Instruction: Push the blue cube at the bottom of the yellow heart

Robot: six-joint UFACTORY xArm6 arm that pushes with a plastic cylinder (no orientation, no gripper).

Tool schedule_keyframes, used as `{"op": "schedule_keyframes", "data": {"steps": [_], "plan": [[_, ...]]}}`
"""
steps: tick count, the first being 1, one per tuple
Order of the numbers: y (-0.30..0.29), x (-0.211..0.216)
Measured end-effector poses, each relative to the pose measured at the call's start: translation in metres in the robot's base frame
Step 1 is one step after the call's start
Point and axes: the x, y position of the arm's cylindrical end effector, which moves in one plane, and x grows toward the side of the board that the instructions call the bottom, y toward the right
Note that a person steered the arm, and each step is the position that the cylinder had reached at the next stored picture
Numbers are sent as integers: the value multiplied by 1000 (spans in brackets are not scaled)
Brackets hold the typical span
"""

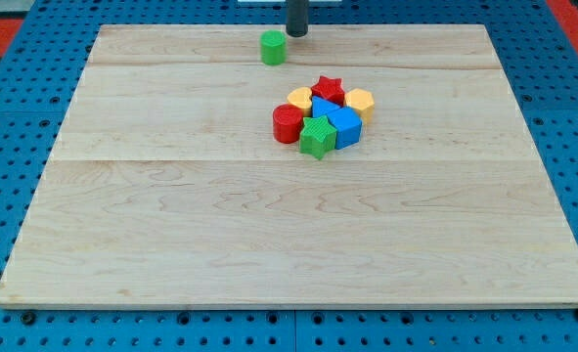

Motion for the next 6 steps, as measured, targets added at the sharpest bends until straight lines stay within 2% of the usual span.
{"op": "schedule_keyframes", "data": {"steps": [1,3,4,5,6], "plan": [[50,26],[123,155],[141,197],[37,207],[14,207]]}}
